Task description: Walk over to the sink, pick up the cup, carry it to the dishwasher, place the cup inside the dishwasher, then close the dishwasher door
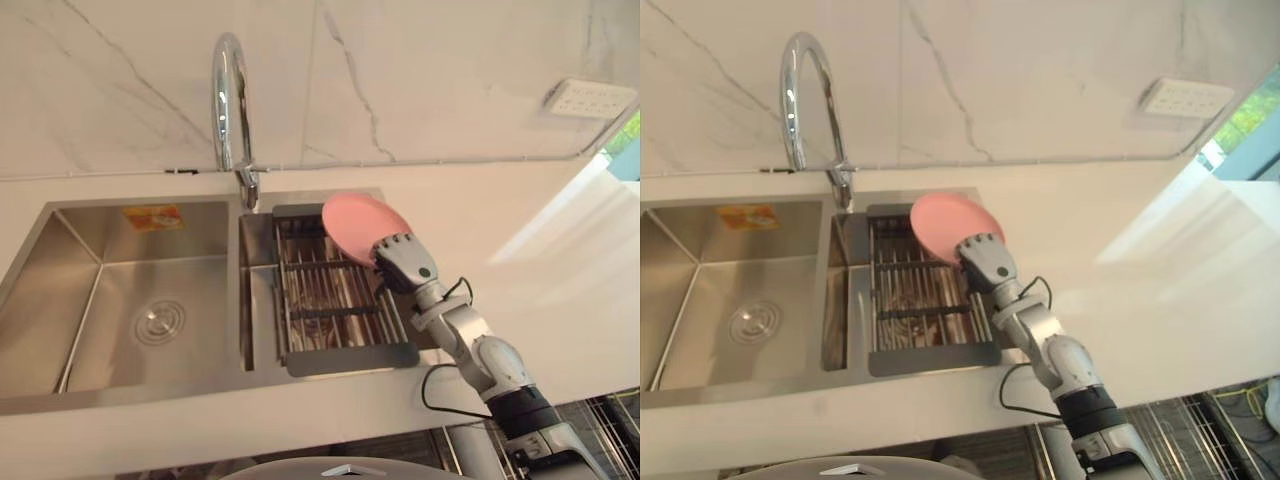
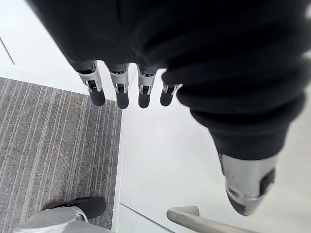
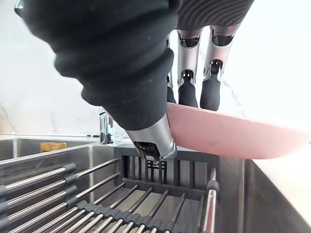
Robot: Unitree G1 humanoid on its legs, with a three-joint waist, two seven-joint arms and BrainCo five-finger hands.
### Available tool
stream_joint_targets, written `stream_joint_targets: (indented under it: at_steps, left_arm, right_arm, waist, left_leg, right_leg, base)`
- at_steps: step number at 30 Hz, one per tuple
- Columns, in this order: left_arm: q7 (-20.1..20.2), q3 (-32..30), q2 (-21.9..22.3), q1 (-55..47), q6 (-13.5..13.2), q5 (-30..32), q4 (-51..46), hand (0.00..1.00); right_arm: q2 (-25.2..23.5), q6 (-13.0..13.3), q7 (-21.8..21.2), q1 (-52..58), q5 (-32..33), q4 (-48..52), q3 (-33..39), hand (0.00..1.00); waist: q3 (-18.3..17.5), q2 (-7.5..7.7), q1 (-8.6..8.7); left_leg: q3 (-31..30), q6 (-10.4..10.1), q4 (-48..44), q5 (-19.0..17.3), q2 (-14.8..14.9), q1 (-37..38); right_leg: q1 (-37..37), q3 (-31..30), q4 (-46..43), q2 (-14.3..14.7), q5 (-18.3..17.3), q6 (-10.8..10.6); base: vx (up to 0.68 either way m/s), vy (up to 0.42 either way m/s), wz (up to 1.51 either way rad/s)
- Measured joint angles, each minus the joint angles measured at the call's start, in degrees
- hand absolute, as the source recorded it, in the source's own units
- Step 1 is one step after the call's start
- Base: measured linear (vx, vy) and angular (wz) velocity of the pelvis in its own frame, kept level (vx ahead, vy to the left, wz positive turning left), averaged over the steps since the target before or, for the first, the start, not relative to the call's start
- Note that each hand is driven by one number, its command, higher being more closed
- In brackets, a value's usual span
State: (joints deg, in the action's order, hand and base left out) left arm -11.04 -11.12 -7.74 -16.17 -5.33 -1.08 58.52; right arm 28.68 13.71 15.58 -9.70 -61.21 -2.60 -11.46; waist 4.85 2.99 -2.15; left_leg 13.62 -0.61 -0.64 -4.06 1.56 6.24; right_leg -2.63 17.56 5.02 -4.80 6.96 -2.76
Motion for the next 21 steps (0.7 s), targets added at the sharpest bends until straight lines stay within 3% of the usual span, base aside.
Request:
stream_joint_targets:
  at_steps: [10, 18, 19, 20, 21]
  left_arm:
    - [-0.3, 0.0, 0.0, -0.5, -0.6, -1.2, -0.6, 0.00]
    - [-1.1, 0.0, 0.9, -0.7, -4.1, -2.2, -1.8, 0.00]
    - [-1.1, -0.1, 1.0, -0.9, -4.4, -2.2, -1.8, 0.00]
    - [-1.0, -0.1, 1.2, -1.7, -4.9, -2.2, -1.7, 0.00]
    - [-1.0, -0.1, 1.1, -0.9, -5.3, -2.1, -1.8, 0.00]
  right_arm:
    - [0.2, 0.0, -0.4, 1.2, 1.3, 4.0, 2.7, 1.00]
    - [1.5, 0.3, -0.7, 1.3, 1.2, 4.0, 6.1, 1.00]
    - [1.5, 0.4, -0.7, 1.2, 1.2, 4.0, 6.3, 1.00]
    - [1.7, 1.0, -0.7, 1.2, 1.1, 4.0, 6.5, 1.00]
    - [2.2, 1.6, -0.5, 1.3, 1.1, 4.9, 7.3, 1.00]
  waist:
    - [0.1, -1.11, 0.26]
    - [0.1, -1.29, 0.74]
    - [0.1, -1.28, 0.61]
    - [0.2, -1.38, 0.20]
    - [0.8, -1.62, 1.98]
  left_leg:
    - [-2.0, 0.0, 1.0, 0.1, -0.2, 0.6]
    - [-6.3, 0.2, 2.9, 2.2, -0.8, 0.3]
    - [-6.1, 0.3, 1.9, 1.4, -0.7, 0.5]
    - [-5.5, 0.5, -4.5, -2.1, -0.3, -1.1]
    - [-7.2, 0.7, -10.1, -4.2, 0.1, -4.3]
  right_leg:
    - [-1.4, 1.3, -0.4, 0.0, -0.6, -0.4]
    - [-2.3, 5.6, -0.4, -0.7, -1.5, -0.7]
    - [-2.7, 5.3, -0.4, -0.7, -1.7, -0.7]
    - [-3.1, 4.3, -1.1, -0.8, -2.5, -0.6]
    - [-2.1, 4.0, -2.8, -0.8, -4.4, -0.5]
  base:
    - [0.00, 0.004, 0.09]
    - [0.01, 0.000, 0.30]
    - [0.05, 0.032, -0.12]
    - [0.04, 0.039, 0.14]
    - [-0.06, 0.081, -0.02]
